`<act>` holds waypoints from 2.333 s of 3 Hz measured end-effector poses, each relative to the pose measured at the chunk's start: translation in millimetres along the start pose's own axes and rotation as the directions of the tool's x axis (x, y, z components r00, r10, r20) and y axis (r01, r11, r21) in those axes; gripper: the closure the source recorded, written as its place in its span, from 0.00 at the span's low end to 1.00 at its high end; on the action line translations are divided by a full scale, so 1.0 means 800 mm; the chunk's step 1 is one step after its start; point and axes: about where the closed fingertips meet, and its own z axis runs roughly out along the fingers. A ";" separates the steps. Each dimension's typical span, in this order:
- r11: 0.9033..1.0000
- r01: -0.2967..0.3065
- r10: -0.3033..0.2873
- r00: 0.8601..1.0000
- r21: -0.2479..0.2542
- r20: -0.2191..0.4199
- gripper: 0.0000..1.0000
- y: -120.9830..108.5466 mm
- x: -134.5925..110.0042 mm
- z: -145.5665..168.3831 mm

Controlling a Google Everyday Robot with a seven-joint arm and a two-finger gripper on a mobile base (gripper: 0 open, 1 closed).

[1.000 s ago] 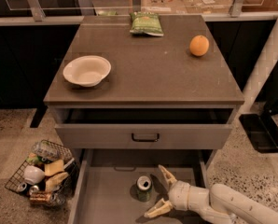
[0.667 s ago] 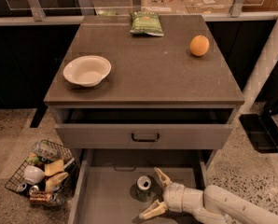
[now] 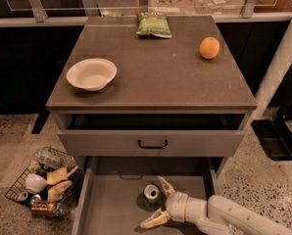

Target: Pick green can from middle drawer and place on counter

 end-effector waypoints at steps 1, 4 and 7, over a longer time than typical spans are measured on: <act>1.000 0.001 -0.001 1.000 -0.003 0.001 0.20 0.001 -0.001 0.001; 1.000 0.001 -0.001 1.000 -0.012 0.005 0.90 0.004 -0.003 0.007; 0.999 -0.023 0.022 0.999 -0.033 -0.028 1.00 0.016 -0.042 -0.002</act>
Offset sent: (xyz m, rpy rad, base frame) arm -0.0002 0.0014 0.0004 0.0011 -0.0007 0.0027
